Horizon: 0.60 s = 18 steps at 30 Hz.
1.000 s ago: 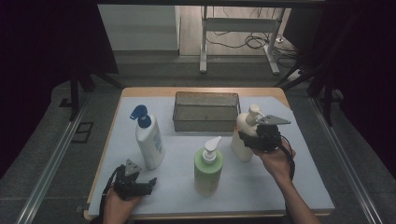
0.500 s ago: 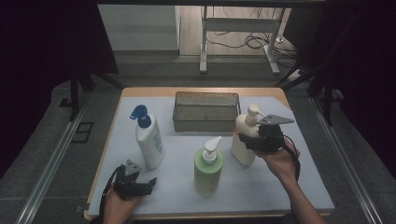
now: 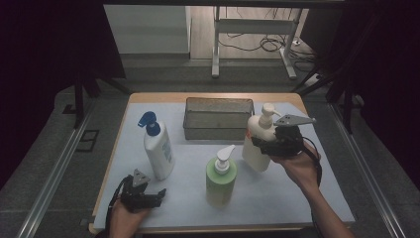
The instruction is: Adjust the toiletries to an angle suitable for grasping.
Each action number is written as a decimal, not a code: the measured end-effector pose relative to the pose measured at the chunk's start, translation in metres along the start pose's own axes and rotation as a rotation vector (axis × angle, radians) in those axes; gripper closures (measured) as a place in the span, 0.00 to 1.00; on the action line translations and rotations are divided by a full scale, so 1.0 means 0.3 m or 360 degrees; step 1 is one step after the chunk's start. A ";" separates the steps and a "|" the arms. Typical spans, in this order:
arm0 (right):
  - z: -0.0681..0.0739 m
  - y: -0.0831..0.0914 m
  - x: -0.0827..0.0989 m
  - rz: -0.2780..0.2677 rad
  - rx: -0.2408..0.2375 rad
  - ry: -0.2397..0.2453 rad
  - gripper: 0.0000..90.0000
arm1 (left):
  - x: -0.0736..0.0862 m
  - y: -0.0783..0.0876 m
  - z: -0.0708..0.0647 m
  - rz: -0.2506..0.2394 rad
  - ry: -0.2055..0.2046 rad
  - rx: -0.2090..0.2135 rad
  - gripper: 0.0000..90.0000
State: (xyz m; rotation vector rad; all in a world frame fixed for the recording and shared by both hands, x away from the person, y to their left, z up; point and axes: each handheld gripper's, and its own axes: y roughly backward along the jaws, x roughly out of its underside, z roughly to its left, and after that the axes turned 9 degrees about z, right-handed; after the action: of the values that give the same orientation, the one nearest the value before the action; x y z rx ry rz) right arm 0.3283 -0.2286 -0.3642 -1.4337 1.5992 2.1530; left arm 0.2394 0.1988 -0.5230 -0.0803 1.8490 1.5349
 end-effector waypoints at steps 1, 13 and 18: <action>0.000 0.000 0.000 0.0000 0.0000 0.0000 0.40 | 0.000 0.000 0.000 0.0000 0.0000 0.0000 0.14; -0.008 0.010 -0.087 -0.0022 -0.0003 0.0003 0.40 | 0.000 0.000 0.000 0.0000 0.0000 0.0000 0.14; -0.013 -0.001 -0.138 -0.0048 0.0000 -0.0016 0.40 | 0.000 0.000 0.000 0.0001 -0.0001 0.0000 0.14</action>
State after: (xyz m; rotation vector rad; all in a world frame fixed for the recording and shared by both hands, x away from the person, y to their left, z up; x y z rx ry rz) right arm 0.3536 -0.2139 -0.3347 -1.4356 1.5638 2.1405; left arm 0.2395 0.1988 -0.5229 -0.0795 1.8488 1.5353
